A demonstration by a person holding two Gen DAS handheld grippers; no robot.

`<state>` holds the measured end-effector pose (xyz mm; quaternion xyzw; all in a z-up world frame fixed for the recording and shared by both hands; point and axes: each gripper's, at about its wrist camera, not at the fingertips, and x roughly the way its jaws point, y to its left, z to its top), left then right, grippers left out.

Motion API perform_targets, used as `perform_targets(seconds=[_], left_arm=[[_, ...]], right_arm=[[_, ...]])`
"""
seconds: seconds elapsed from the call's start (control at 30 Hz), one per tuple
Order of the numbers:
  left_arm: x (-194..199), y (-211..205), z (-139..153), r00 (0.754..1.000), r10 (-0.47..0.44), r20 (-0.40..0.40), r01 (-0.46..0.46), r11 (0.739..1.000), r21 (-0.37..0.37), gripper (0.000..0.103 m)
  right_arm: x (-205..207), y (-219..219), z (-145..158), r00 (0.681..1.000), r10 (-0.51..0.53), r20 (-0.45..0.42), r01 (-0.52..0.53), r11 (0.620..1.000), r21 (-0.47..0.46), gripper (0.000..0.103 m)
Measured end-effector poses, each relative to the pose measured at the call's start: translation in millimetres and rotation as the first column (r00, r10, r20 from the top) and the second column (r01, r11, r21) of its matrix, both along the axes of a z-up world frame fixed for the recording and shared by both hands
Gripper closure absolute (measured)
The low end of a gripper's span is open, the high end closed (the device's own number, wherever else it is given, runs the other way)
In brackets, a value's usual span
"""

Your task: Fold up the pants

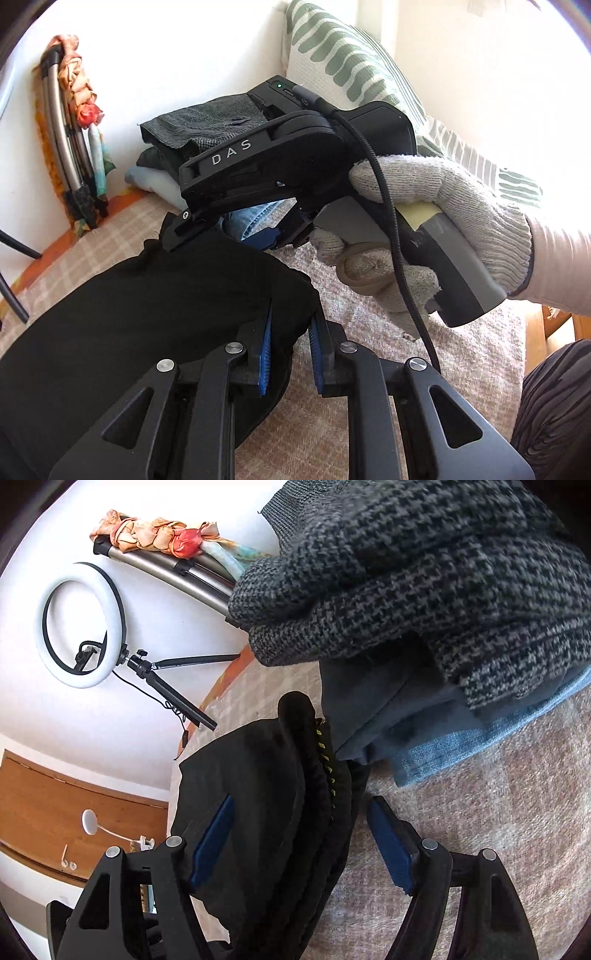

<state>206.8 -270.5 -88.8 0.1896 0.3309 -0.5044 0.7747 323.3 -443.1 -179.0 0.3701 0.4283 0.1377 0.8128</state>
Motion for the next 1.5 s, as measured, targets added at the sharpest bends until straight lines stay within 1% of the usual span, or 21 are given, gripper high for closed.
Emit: perform_targets(seconds=[0.03,0.07,0.1,0.13,0.17,0.23,0.33,0.47,0.57,0.67,0.73,0.83,0.9,1.0,1.13,1.3,1.4,1.5], left_arm=[[-1,1,1,1.000,0.000,-0.006,0.000,1.000,-0.004,0.087],[-4,2,1,1.000,0.000,-0.006,0.000,1.000,-0.005,0.087],[-7,3,2,1.000,0.001,-0.002,-0.001,1.000,-0.003,0.087],[-10,5,2,1.000,0.004,0.000,-0.004,1.000,-0.001,0.087],[-13,6,3,1.000,0.004,-0.007,-0.004,1.000,-0.004,0.087],[-19,10,7,1.000,0.007,-0.023,-0.007,1.000,-0.018,0.087],[-31,11,16,0.999,-0.004,-0.040,0.003,0.999,-0.048,0.087],[-53,8,33,0.998,-0.035,-0.046,0.031,0.995,-0.090,0.087],[-65,5,47,0.996,-0.060,-0.064,0.051,0.990,-0.133,0.087],[-76,6,62,0.996,-0.073,-0.043,0.065,0.985,-0.162,0.087],[-78,14,69,0.997,-0.064,-0.038,0.056,0.982,-0.180,0.087],[-72,32,78,0.998,-0.028,-0.052,0.017,0.977,-0.211,0.087],[-70,50,84,0.999,0.004,-0.042,-0.013,0.974,-0.224,0.087],[-66,80,92,0.997,0.062,-0.036,-0.069,0.967,-0.243,0.087],[-52,124,97,0.988,0.148,-0.044,-0.154,0.951,-0.267,0.087],[-31,176,94,0.968,0.240,-0.074,-0.251,0.925,-0.285,0.087],[-16,202,86,0.952,0.291,-0.089,-0.305,0.909,-0.284,0.087],[2,225,74,0.933,0.335,-0.131,-0.359,0.888,-0.287,0.087]], right_arm=[[3,-1,-1,1.000,-0.009,-0.003,0.009,1.000,0.005,0.043],[5,-2,-4,1.000,-0.020,-0.019,0.020,1.000,0.020,0.066],[5,-5,-7,0.999,-0.040,-0.026,0.041,0.998,0.049,0.081],[1,-7,-8,0.998,-0.058,-0.017,0.059,0.995,0.082,0.083],[-3,-7,-6,0.998,-0.063,0.000,0.063,0.993,0.099,0.088],[-16,-7,2,0.996,-0.086,0.031,0.083,0.994,0.072,0.089],[-39,-13,14,0.991,-0.116,0.063,0.111,0.990,0.087,0.090],[-72,-21,39,0.982,-0.151,0.110,0.145,0.988,0.057,0.090],[-95,-25,61,0.971,-0.185,0.152,0.178,0.982,0.058,0.090],[-109,-20,83,0.962,-0.190,0.194,0.190,0.982,0.020,0.090],[-111,-12,95,0.961,-0.184,0.207,0.189,0.982,-0.004,0.090],[-104,8,114,0.960,-0.163,0.230,0.173,0.985,-0.026,0.090],[-96,26,126,0.960,-0.132,0.249,0.149,0.987,-0.051,0.090],[-79,61,140,0.961,-0.086,0.264,0.111,0.991,-0.081,0.090],[-54,114,149,0.960,-0.027,0.277,0.066,0.989,-0.132,0.090],[-27,170,144,0.963,0.028,0.268,0.019,0.985,-0.174,0.090],[-7,199,136,0.968,0.052,0.245,-0.001,0.978,-0.207,0.090],[12,223,125,0.972,0.070,0.223,-0.014,0.970,-0.241,0.090]])
